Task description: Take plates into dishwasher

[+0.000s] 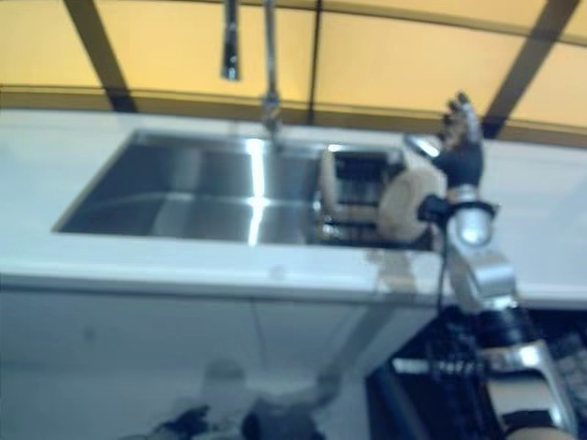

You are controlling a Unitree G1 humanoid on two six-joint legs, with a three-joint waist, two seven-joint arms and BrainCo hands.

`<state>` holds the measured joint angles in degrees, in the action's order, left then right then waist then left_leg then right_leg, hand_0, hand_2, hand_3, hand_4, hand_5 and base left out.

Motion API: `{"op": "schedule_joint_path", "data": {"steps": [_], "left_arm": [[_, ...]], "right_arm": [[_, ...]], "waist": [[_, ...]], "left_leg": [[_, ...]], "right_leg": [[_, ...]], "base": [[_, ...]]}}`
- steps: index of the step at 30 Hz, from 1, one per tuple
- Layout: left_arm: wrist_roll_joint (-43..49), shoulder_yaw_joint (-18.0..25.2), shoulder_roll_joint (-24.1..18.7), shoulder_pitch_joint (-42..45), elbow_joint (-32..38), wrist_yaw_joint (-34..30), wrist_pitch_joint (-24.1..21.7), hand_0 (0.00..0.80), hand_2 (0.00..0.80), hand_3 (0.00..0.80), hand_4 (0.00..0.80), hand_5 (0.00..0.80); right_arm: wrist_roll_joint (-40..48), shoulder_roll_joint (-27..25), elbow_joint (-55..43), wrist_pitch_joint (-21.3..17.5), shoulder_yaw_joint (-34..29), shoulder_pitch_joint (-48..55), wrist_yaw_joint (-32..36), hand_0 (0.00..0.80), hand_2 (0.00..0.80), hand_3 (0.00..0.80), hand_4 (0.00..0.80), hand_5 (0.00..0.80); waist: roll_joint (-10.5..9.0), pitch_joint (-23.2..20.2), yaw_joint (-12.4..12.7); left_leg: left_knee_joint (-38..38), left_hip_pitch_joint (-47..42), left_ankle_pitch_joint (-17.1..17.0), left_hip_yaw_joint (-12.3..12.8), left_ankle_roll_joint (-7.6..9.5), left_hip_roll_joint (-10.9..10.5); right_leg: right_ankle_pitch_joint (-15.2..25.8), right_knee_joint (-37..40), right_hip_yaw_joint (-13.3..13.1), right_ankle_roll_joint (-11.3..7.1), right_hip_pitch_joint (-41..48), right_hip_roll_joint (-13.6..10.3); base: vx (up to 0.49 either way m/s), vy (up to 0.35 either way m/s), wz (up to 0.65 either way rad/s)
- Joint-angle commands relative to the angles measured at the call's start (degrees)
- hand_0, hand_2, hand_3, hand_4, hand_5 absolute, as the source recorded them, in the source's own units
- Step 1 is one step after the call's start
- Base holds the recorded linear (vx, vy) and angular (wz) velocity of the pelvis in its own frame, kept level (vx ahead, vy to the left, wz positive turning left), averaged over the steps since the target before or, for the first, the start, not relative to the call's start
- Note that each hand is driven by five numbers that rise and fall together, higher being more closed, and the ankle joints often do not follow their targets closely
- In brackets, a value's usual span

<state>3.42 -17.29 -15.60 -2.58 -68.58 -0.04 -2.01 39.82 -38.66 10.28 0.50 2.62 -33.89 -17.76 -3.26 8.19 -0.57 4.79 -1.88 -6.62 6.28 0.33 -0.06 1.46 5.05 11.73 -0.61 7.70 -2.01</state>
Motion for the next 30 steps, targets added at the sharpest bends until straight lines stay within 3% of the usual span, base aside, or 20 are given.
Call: {"op": "schedule_joint_path", "data": {"steps": [1,6,15,25,30], "left_arm": [[-0.9,-3.1,-0.6,-1.9,-3.8,0.9,-1.0,0.0,0.0,0.0,0.0,0.0],[-1.3,-3.7,-1.0,-1.9,-4.2,1.0,-1.6,0.0,0.0,0.0,0.0,0.0],[-1.7,-4.5,-1.2,-1.5,-3.6,1.1,-1.3,0.0,0.0,0.0,0.0,0.0],[-1.8,-4.7,-1.5,-1.3,-3.6,0.6,-1.3,0.0,0.0,0.0,0.0,0.0],[-1.8,-4.7,-1.5,-1.4,-3.4,0.4,-1.0,0.0,0.0,0.0,0.0,0.0]], "right_arm": [[5.4,-2.1,5.3,0.7,-1.0,-5.5,1.0,0.0,0.0,0.0,0.0,0.0],[11.1,-1.7,10.5,3.5,-0.5,-7.6,1.1,0.0,0.0,0.0,0.0,0.0],[6.6,-4.2,18.2,4.1,0.2,-12.2,-1.8,0.0,0.0,0.0,0.0,0.0],[3.0,-5.5,21.5,0.2,0.3,-13.9,-5.0,0.0,0.0,0.0,0.0,0.0],[3.0,-5.7,22.3,4.3,0.6,-13.1,-3.9,0.0,0.0,0.0,0.0,0.0]], "waist": [[-1.54,-4.4,2.3],[-1.8,-4.4,2.8],[-1.82,-4.5,3.6],[-1.71,-4.5,4.0],[-1.66,-4.6,3.9]], "left_leg": [[-2.3,0.2,5.2,0.7,-3.11,0.9],[-1.2,-0.9,5.3,1.1,-2.54,0.6],[-0.4,-2.2,5.8,0.9,-2.13,0.2],[0.0,-3.1,6.1,0.5,-1.99,0.0],[0.1,-3.4,6.3,0.5,-1.93,-0.1]], "right_leg": [[-1.7,-1.5,-0.1,-2.19,-0.6,-0.9],[-1.9,-1.9,0.4,-2.22,-0.7,-0.9],[-1.9,-2.2,0.8,-2.37,-0.6,-0.8],[-1.9,-2.1,1.2,-2.58,-0.1,-0.8],[-1.9,-2.2,1.2,-2.6,-0.2,-0.8]], "base": [[0.011,0.036,0.03],[0.013,0.033,-0.01],[0.0,0.0,0.0],[0.0,0.0,0.0],[0.0,0.0,0.0]]}}
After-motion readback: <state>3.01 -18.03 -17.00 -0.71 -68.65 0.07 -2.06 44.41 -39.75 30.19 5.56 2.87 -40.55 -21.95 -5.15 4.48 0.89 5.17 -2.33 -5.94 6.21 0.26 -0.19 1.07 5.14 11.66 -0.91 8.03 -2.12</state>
